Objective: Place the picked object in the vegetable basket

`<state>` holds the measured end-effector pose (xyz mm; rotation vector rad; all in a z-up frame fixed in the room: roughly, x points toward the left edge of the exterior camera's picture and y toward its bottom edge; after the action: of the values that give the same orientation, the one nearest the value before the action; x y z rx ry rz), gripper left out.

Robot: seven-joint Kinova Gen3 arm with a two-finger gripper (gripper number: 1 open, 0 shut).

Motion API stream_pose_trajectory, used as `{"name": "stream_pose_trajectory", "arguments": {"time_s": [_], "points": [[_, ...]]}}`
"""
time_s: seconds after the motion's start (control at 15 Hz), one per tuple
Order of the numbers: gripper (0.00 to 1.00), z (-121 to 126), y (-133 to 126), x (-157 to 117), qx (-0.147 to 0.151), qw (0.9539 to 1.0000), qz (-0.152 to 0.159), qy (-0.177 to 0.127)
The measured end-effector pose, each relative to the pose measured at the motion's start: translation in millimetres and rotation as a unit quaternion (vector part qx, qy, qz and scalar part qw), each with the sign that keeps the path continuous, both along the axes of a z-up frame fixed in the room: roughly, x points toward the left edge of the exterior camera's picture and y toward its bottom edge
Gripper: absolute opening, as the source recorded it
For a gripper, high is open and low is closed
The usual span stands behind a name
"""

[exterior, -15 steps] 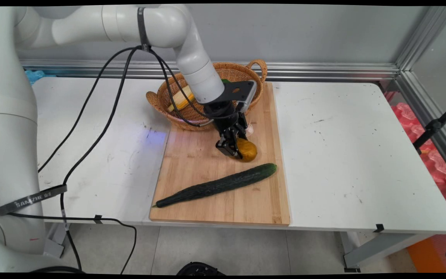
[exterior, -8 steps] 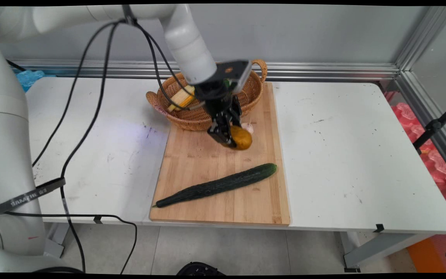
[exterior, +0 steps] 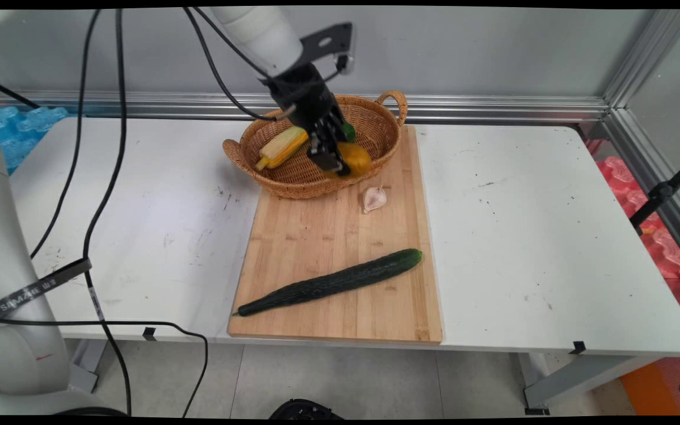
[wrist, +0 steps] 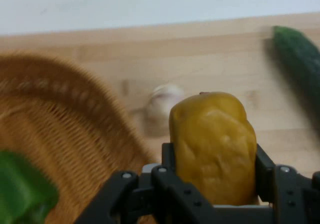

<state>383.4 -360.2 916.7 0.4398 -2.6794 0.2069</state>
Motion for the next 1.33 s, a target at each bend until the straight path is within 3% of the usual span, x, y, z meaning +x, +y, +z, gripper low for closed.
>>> {"name": "stream_pose_trajectory", "arguments": {"time_s": [0.27,0.47,0.6,0.93,1.33], "points": [[0.0,10,-1,25,-0.008,0.9958,0.091,-0.003],[0.0,5,-6,45,-0.013,0.9873,0.158,-0.007],[0.0,-1,-10,52,-0.013,0.9825,0.185,-0.01],[0.0,-38,-19,67,0.003,0.9703,0.241,-0.019],[0.0,-83,-31,75,0.022,0.9622,0.271,-0.021]]}}
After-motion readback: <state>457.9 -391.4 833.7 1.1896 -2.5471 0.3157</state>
